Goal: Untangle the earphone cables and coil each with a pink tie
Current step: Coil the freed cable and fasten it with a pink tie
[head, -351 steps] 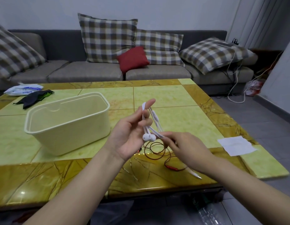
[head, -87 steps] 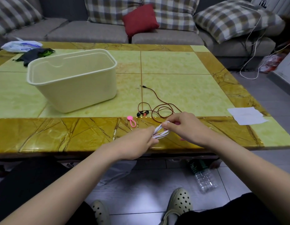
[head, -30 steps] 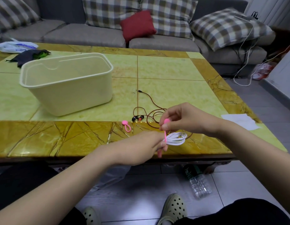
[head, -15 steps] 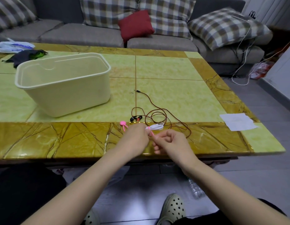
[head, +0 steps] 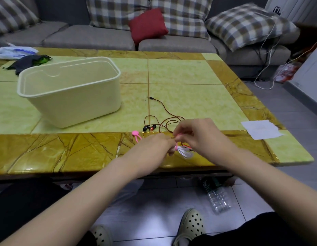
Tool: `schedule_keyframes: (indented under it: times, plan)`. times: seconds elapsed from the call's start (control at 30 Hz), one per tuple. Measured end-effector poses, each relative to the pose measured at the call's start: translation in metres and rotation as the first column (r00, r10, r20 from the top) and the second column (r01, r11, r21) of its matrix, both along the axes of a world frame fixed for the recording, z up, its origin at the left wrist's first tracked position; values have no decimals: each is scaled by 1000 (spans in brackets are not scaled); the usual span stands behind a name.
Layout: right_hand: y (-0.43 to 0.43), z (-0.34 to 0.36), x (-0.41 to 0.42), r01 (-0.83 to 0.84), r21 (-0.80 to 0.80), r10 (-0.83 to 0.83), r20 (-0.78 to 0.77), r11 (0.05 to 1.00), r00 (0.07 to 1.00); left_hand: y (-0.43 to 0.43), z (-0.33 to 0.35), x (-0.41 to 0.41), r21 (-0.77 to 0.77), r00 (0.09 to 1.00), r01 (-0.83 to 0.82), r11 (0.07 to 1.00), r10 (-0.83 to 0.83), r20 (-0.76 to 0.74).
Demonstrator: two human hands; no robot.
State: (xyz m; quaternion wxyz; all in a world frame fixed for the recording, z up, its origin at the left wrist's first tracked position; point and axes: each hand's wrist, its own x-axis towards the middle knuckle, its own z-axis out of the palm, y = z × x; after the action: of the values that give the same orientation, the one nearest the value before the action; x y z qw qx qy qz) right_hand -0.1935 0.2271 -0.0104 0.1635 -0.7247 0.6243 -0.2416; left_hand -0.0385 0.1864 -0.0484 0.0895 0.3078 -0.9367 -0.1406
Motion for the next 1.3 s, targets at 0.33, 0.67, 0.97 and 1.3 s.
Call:
schedule_keyframes:
  times: [0.33,0.67,0.97,1.3]
  plan:
    - [-3,5,-15,-207,565,-331,700,799,633,6,-13,2,56,847,1,998,29,-531]
    - [-4,-11,1,-144,552,-482,807,821,342,18,-14,-13,384,683,-200,902,409,-605]
    - [-2,-26,6,-60,483,-401,784,873,474,16,-12,-13,603,650,-108,790,516,-558]
    - [8,-39,3,-186,434,-260,775,881,576,9,-12,-12,710,586,-53,703,597,-548]
